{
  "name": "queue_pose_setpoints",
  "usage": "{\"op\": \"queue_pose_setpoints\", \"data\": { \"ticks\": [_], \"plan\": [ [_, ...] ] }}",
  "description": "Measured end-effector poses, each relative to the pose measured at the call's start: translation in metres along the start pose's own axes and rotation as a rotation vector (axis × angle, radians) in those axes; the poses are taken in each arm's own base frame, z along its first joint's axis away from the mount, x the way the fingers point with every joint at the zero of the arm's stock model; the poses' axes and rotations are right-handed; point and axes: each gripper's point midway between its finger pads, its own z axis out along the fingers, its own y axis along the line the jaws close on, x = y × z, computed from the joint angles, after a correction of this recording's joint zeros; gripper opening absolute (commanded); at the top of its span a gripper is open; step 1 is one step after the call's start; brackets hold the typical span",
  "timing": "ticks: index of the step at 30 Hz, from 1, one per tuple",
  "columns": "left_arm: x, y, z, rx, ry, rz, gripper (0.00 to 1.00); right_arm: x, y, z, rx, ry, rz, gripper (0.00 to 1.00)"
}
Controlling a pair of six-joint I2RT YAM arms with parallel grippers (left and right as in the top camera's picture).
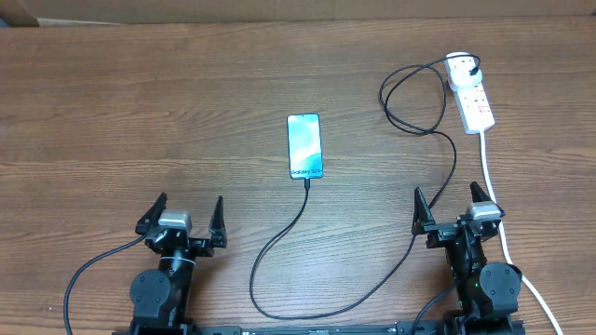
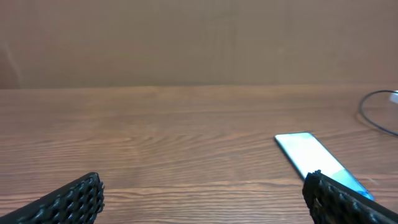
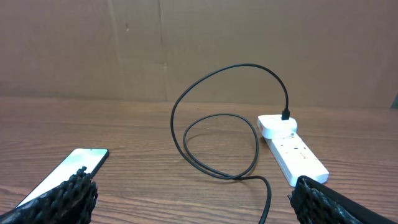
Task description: Plug charger to phone and switch on socket
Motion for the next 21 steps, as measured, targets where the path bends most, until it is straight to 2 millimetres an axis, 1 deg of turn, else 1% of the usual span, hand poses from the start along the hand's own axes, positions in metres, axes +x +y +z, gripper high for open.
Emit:
{"op": "queue_pose_setpoints", "data": {
  "ticks": [4, 7, 21],
  "plan": [
    [0.0, 0.011, 0.0, -0.048, -0.001, -0.006, 1.0, 0.0, 0.0, 0.0, 0.0, 0.0, 0.0, 1.0],
    [0.0, 0.014, 0.0, -0.066, -0.001, -0.025, 1.0, 0.0, 0.0, 0.0, 0.0, 0.0, 0.0, 1.0],
    [0.0, 0.016, -0.001, -0.077, -0.002, -0.044, 0.99, 0.0, 0.0, 0.0, 0.0, 0.0, 0.0, 1.0]
  ]
}}
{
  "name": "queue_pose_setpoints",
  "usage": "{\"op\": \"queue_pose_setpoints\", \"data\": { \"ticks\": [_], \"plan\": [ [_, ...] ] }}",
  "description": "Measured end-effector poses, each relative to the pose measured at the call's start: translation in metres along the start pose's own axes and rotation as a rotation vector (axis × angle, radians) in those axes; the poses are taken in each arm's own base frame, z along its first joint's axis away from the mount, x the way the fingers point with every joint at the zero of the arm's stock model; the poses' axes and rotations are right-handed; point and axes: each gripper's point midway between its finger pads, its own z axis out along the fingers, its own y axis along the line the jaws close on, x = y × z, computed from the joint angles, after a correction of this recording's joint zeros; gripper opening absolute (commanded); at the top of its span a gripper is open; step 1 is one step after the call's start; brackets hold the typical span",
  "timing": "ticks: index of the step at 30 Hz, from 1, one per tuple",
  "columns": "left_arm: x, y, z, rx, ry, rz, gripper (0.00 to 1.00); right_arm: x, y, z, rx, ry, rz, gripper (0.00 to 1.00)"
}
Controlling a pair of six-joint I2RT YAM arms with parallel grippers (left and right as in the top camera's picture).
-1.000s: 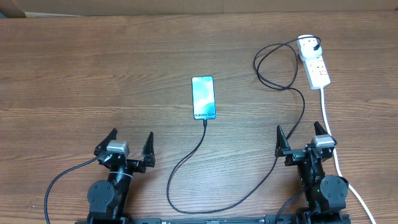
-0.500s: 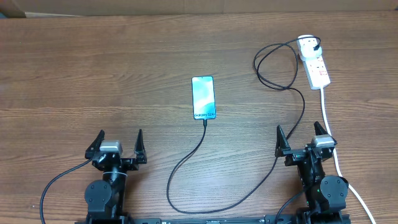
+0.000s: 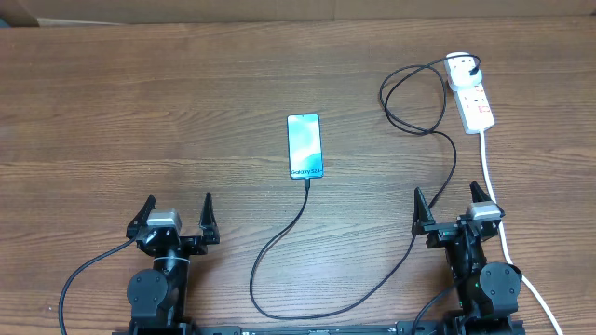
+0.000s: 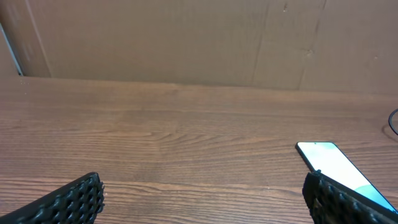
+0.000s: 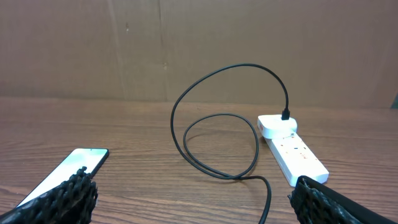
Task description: Plug charger to phone and switch on socket
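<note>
The phone (image 3: 304,146) lies face up mid-table with its screen lit, and shows too in the left wrist view (image 4: 333,167) and right wrist view (image 5: 65,171). A black charger cable (image 3: 307,195) meets its near end, loops along the front edge and runs up to the white socket strip (image 3: 470,93), plugged at its far end (image 5: 285,115). My left gripper (image 3: 175,221) stands open at the front left. My right gripper (image 3: 453,209) stands open at the front right, just below the cable. Neither holds anything.
The strip's white lead (image 3: 494,200) runs down the right side past my right arm. A brown cardboard wall (image 5: 199,43) backs the wooden table (image 3: 140,102).
My left gripper has shifted a little left and toward the front edge and has turned, so its view looks further along the back wall. The right arm, phone and cable are unchanged.
</note>
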Motion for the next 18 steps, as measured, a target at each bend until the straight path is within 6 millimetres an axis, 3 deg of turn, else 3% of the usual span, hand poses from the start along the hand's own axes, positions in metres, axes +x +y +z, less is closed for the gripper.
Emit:
{"op": "queue_pose_setpoints", "data": {
  "ticks": [18],
  "plan": [
    [-0.0011, 0.0061, -0.0001, -0.035, -0.006, -0.02, 1.0, 0.0, -0.0001, 0.0, 0.0, 0.0, 0.0, 1.0]
  ]
}}
